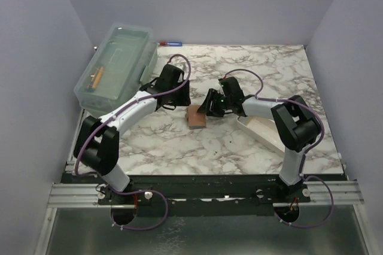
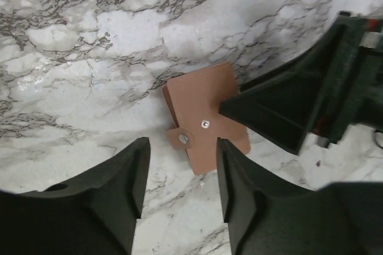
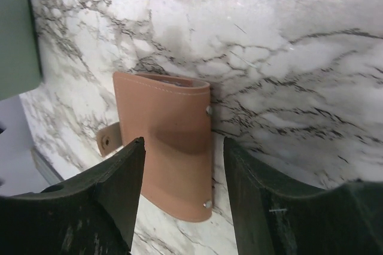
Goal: Put the credit cards into the card holder
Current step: Open the card holder at the center of the board.
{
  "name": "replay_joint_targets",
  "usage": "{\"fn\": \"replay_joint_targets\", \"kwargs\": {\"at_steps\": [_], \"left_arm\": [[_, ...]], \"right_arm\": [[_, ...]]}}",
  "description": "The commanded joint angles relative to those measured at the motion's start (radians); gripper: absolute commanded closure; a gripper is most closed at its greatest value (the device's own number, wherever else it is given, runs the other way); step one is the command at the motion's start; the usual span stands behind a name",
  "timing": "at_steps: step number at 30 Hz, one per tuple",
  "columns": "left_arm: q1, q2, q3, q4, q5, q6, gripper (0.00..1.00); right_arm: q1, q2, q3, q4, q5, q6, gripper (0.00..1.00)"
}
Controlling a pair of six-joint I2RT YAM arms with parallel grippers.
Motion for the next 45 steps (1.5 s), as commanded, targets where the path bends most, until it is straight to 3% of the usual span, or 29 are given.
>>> {"fn": "replay_joint_targets", "kwargs": {"at_steps": [1,6,11,13,17,26,30,33,40,45], "left_arm": [[0.002,0.127,0.056,-0.087,-0.002,-0.018,0.42],[-0.001,0.207,0.095,-0.113,0.016,-0.035,0.28],[-0.010,0.251,0.112,-0.143,-0.007,-0.025,0.30],[-0.011,0.254,0.117,-0.152,0.002,-0.023,0.35],[-0.011,0.214,0.109,-0.151,-0.033,-0.016,0.58],[-0.011,0.262,0.119,-0.163,0.040,-0.008,0.56],[-0.011,0.269,0.136,-0.193,0.025,0.002,0.77],[-0.011,0.221,0.131,-0.194,0.011,0.013,0.99],[-0.009,0.056,0.107,-0.186,-0.037,0.022,1.00],[-0.009,0.016,0.110,-0.186,-0.018,0.022,1.00]], "right_arm": [[-0.001,-0.039,0.011,-0.182,0.107,-0.081,0.42],[0.003,-0.053,0.027,-0.204,0.090,-0.105,0.45],[0.014,-0.040,0.041,-0.205,0.078,-0.111,0.46],[0.022,-0.039,0.044,-0.201,0.079,-0.113,0.46],[0.035,-0.050,0.058,-0.226,0.107,-0.128,0.46],[0.050,-0.091,0.053,-0.237,0.140,-0.127,0.46],[0.068,-0.106,0.057,-0.255,0.171,-0.126,0.46],[0.079,-0.122,0.052,-0.262,0.188,-0.135,0.45],[0.082,-0.150,0.032,-0.252,0.158,-0.143,0.43],[0.082,-0.185,0.024,-0.220,0.136,-0.136,0.32]]}}
